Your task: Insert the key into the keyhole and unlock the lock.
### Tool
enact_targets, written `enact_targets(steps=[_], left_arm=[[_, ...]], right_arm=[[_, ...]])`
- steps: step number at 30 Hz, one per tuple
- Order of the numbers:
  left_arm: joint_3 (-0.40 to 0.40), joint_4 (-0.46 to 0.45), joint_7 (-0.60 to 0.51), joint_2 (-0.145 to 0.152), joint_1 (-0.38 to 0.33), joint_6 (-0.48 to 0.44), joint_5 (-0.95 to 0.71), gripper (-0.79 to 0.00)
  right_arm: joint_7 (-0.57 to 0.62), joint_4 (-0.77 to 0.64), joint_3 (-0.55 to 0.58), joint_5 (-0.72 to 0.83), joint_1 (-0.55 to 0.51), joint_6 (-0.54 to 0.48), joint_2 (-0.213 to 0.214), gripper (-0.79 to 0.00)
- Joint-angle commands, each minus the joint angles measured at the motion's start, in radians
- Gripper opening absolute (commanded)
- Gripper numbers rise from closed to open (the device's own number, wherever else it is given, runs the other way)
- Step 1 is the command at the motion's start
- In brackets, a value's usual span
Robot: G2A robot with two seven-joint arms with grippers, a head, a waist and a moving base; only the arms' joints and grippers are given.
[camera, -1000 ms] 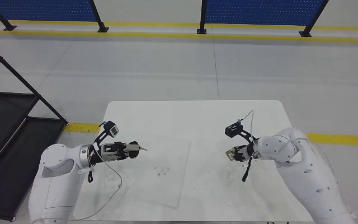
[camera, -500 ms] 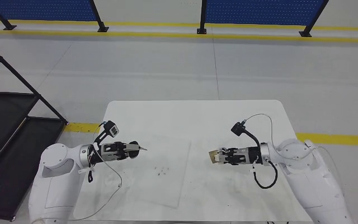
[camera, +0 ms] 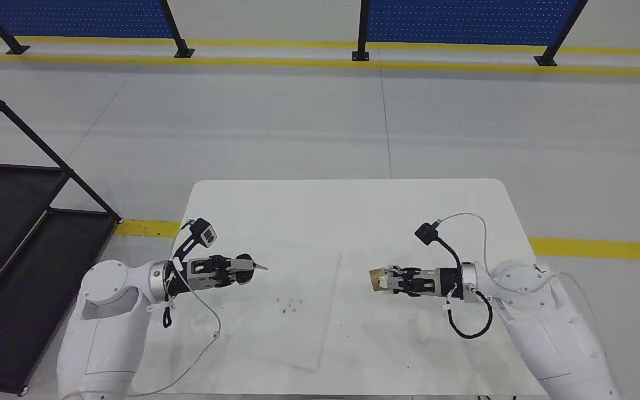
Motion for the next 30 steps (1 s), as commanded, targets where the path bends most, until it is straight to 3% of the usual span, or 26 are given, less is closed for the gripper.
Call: enact_targets(steps=[1, 7, 14, 23, 30], left_arm=[[0.031, -0.001, 0.013, -0.003, 0.001, -0.042, -0.034, -0.785], [0.132, -0.024, 0.018, -0.010, 0.005, -0.159, -0.058, -0.785], [0.225, -0.011, 0.053, -0.012, -0.022, -0.225, -0.047, -0.785], [0.320, 0.056, 0.107, -0.013, -0.074, -0.263, 0.000, -0.785], [0.320, 0.056, 0.107, -0.013, -0.074, -0.263, 0.000, -0.785]], right_arm=[[-0.018, 0.033, -0.009, 0.075, -0.004, -0.017, -0.004, -0.785], [-0.043, 0.110, -0.055, 0.272, -0.008, -0.050, -0.020, -0.785], [-0.041, 0.178, -0.128, 0.387, 0.020, -0.079, -0.043, -0.785], [-0.046, 0.234, -0.225, 0.379, 0.060, -0.121, -0.072, -0.785], [-0.044, 0.237, -0.229, 0.366, 0.067, -0.131, -0.074, -0.785]])
